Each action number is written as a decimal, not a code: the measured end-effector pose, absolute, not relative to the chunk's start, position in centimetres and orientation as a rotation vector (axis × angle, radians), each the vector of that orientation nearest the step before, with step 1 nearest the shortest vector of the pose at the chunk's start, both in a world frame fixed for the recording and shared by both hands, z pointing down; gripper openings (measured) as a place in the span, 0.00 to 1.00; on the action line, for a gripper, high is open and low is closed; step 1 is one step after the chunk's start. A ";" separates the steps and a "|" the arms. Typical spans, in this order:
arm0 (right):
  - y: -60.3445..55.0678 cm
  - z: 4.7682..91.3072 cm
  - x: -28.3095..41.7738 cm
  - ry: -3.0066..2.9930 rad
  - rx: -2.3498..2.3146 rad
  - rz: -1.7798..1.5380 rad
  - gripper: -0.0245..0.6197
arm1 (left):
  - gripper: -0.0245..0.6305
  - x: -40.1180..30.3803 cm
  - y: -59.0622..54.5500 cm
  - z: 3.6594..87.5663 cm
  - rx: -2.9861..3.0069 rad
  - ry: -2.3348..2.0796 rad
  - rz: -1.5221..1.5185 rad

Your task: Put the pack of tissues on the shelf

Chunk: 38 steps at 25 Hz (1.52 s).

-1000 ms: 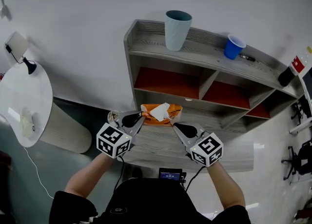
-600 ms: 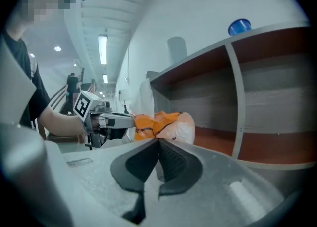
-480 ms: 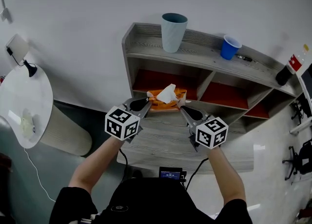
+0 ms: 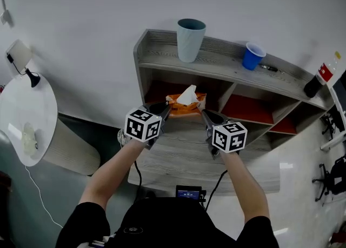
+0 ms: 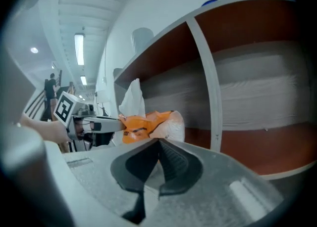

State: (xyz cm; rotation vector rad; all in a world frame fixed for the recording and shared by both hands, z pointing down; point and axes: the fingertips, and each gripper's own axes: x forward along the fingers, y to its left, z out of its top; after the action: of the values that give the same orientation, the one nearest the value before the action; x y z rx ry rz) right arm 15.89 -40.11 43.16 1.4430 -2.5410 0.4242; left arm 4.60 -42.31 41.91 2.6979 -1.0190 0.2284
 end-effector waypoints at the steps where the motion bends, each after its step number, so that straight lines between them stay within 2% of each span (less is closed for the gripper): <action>1: -40.5 43.4 16.0 -2.523 1.466 0.426 0.04 | 0.05 4.7 -42.6 42.0 2.694 -1.025 0.232; 15: -43.2 43.6 17.7 -2.425 1.696 0.428 0.04 | 0.05 5.3 -46.1 42.5 2.593 -1.134 0.190; 28: -43.2 43.8 16.6 -2.437 1.651 0.409 0.04 | 0.07 5.6 -47.5 41.9 2.645 -1.211 0.215; 38: -42.8 44.4 16.2 -2.441 1.635 0.427 0.04 | 0.29 4.9 -47.2 41.8 2.691 -1.227 0.231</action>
State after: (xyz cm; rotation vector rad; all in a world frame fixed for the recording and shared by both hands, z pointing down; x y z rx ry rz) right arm 16.23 -42.78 44.36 1.6347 -2.4409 0.4274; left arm 4.93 -47.21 41.85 2.6905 -1.2274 0.2313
